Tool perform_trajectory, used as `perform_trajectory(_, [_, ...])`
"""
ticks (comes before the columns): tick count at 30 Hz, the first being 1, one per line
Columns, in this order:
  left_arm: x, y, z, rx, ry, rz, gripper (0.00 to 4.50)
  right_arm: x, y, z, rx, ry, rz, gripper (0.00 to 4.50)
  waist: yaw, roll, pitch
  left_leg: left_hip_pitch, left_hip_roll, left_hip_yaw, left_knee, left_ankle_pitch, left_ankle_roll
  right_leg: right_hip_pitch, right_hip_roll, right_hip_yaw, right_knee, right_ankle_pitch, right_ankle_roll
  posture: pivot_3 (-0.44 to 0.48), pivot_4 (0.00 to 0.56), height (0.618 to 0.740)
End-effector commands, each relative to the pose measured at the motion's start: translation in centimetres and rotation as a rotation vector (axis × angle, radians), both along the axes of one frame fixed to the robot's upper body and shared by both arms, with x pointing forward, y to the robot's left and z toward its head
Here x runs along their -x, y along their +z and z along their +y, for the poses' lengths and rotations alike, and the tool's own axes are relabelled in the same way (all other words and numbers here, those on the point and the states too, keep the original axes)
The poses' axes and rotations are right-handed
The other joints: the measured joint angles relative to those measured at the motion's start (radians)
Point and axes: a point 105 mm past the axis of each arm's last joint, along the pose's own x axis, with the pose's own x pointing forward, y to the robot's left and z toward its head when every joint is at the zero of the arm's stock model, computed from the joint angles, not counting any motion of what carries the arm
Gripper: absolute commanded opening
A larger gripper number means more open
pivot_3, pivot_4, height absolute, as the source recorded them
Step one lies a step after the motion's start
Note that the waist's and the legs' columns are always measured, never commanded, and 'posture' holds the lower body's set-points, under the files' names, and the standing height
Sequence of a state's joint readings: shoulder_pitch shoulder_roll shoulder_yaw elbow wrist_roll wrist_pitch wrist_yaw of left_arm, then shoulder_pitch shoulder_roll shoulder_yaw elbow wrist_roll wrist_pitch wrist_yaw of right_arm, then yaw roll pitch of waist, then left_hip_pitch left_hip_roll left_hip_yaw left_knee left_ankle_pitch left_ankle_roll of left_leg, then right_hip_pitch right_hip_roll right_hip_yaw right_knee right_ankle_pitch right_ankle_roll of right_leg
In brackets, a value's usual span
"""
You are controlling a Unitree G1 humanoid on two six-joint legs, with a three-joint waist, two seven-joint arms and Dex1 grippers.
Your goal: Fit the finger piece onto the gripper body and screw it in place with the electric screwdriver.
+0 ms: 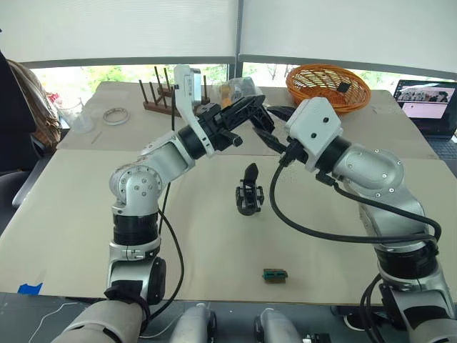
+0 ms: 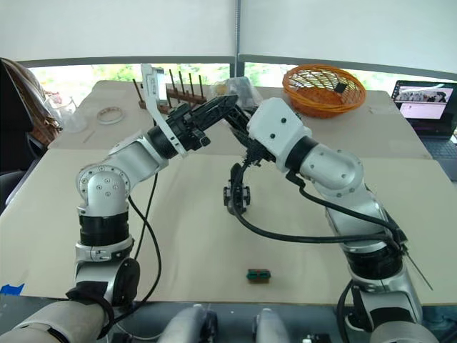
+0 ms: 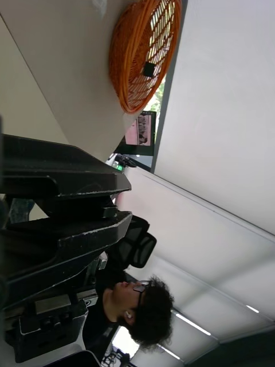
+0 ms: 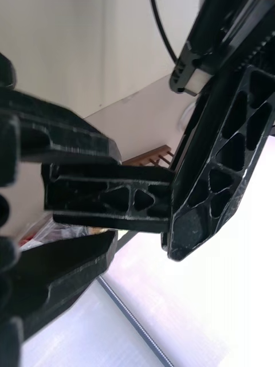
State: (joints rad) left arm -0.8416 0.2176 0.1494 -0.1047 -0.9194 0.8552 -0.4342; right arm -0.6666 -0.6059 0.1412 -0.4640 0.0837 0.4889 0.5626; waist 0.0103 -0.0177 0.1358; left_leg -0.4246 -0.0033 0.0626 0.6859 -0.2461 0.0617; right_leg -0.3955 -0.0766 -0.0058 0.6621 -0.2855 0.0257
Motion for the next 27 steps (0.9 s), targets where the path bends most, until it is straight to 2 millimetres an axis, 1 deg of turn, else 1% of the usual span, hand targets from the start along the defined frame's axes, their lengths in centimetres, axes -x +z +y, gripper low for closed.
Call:
perform_trajectory(1, [0.8, 1.1, -0.2, -0.074, -0.068, -0.102, 0.00, 1.3, 1.9, -0.9, -0.012, 0.049, -0.007, 3.52, 0.001, 0.000, 0.000, 0.000, 0.000, 0.000, 0.000, 0.000, 0.000, 0.000, 0.000, 0.000, 0.000, 0.000, 0.000, 0.000, 0.150, 0.740])
perform_trajectory(3, [1.0, 1.0, -0.1, -0.138, -0.116, -0.137, 0.00, 1.8, 2.2, -1.3, -0.057, 0.117, 0.107, 4.11, 0.001, 0.000, 0.000, 0.000, 0.000, 0.000, 0.000, 0.000, 0.000, 0.000, 0.000, -0.001, -0.001, 0.000, 0.000, 0.000, 0.150, 0.740])
perform_trajectory(4, [1.4, 0.9, 0.0, -0.176, -0.154, -0.160, 0.00, 2.2, 2.3, -1.3, -0.095, 0.174, 0.198, 4.45, 0.000, 0.000, 0.000, 0.000, 0.000, 0.000, 0.000, 0.000, 0.000, 0.001, 0.000, -0.001, -0.002, 0.000, 0.000, 0.000, 0.150, 0.740])
perform_trajectory(7, [3.2, 0.9, 0.4, -0.277, -0.336, -0.222, 0.00, 3.4, 3.0, -1.3, -0.231, 0.383, 0.555, 4.45, -0.004, 0.000, 0.001, 0.000, 0.000, 0.000, -0.001, 0.000, 0.000, 0.001, 0.000, -0.001, -0.003, 0.000, 0.000, 0.000, 0.150, 0.740])
perform_trajectory(9, [3.9, 0.9, 0.7, -0.317, -0.422, -0.233, 0.00, 4.1, 2.7, -1.5, -0.232, 0.472, 0.759, 4.45, -0.006, 0.000, 0.001, 0.001, 0.001, 0.000, -0.002, 0.000, 0.000, 0.002, 0.000, -0.001, -0.004, 0.000, 0.000, 0.000, 0.150, 0.740])
perform_trajectory(10, [4.1, 0.9, 0.7, -0.330, -0.449, -0.224, 0.00, 4.4, 2.4, -1.5, -0.202, 0.511, 0.815, 4.45, -0.006, 0.000, 0.001, 0.001, 0.001, 0.000, -0.003, -0.001, 0.001, 0.003, 0.000, -0.003, -0.005, 0.000, 0.000, 0.000, 0.150, 0.740])
perform_trajectory(11, [4.1, 0.9, 0.8, -0.339, -0.468, -0.216, 0.00, 4.5, 2.3, -1.5, -0.175, 0.538, 0.832, 4.45, -0.003, 0.000, 0.001, 0.001, 0.001, 0.000, -0.004, -0.001, 0.002, 0.003, -0.001, -0.003, -0.006, 0.000, -0.001, 0.000, 0.150, 0.740])
perform_trajectory(13, [4.1, 1.0, 0.8, -0.347, -0.486, -0.200, 0.00, 3.7, 1.9, -1.1, -0.187, 0.535, 0.945, 4.45, -0.004, 0.000, 0.001, 0.001, 0.001, -0.001, -0.004, -0.004, 0.007, 0.004, -0.001, -0.004, -0.007, 0.000, 0.000, 0.000, 0.150, 0.740])
perform_trajectory(15, [4.2, 1.1, 0.9, -0.348, -0.498, -0.192, 0.00, 3.9, 1.9, -0.4, -0.190, 0.594, 1.041, 4.45, -0.005, 0.000, 0.001, 0.001, 0.000, 0.000, -0.004, -0.005, 0.008, 0.004, -0.001, -0.002, -0.007, 0.000, 0.000, 0.000, 0.150, 0.740])
perform_trajectory(16, [4.2, 1.1, 0.9, -0.347, -0.501, -0.191, 0.00, 4.1, 1.6, -0.1, -0.171, 0.614, 1.068, 4.45, -0.006, 0.000, 0.001, 0.001, 0.000, 0.000, -0.003, -0.005, 0.008, 0.004, -0.001, -0.002, -0.007, 0.000, 0.000, 0.000, 0.150, 0.740])
perform_trajectory(18, [4.1, 1.1, 0.8, -0.346, -0.502, -0.192, 0.00, 3.8, 1.0, 0.8, -0.146, 0.610, 1.052, 4.45, -0.007, 0.000, 0.001, 0.000, 0.001, 0.000, -0.003, -0.004, 0.008, 0.003, -0.001, -0.002, -0.006, 0.000, 0.000, 0.000, 0.150, 0.740])
perform_trajectory(21, [4.1, 1.1, 0.8, -0.338, -0.494, -0.187, 0.00, 3.4, 0.9, 1.6, -0.137, 0.617, 1.026, 3.59, -0.007, 0.000, 0.001, -0.001, 0.001, 0.000, -0.003, -0.003, 0.006, 0.001, -0.001, -0.002, -0.006, 0.000, 0.000, 0.000, 0.150, 0.740])
perform_trajectory(24, [4.2, 1.0, 0.9, -0.347, -0.492, -0.188, 0.00, 3.3, 1.2, 2.0, -0.104, 0.629, 0.979, 2.57, -0.004, 0.000, 0.001, -0.002, 0.000, 0.000, -0.002, -0.003, 0.005, 0.000, -0.001, -0.002, -0.005, 0.000, 0.000, 0.000, 0.150, 0.740])
perform_trajectory(27, [4.3, 0.7, 1.0, -0.353, -0.484, -0.184, 0.00, 2.9, 1.7, 2.3, -0.117, 0.635, 0.973, 2.57, -0.004, 0.000, 0.001, -0.002, 0.000, 0.000, -0.002, -0.003, 0.006, 0.000, -0.001, -0.002, -0.005, 0.000, 0.000, 0.000, 0.150, 0.740])
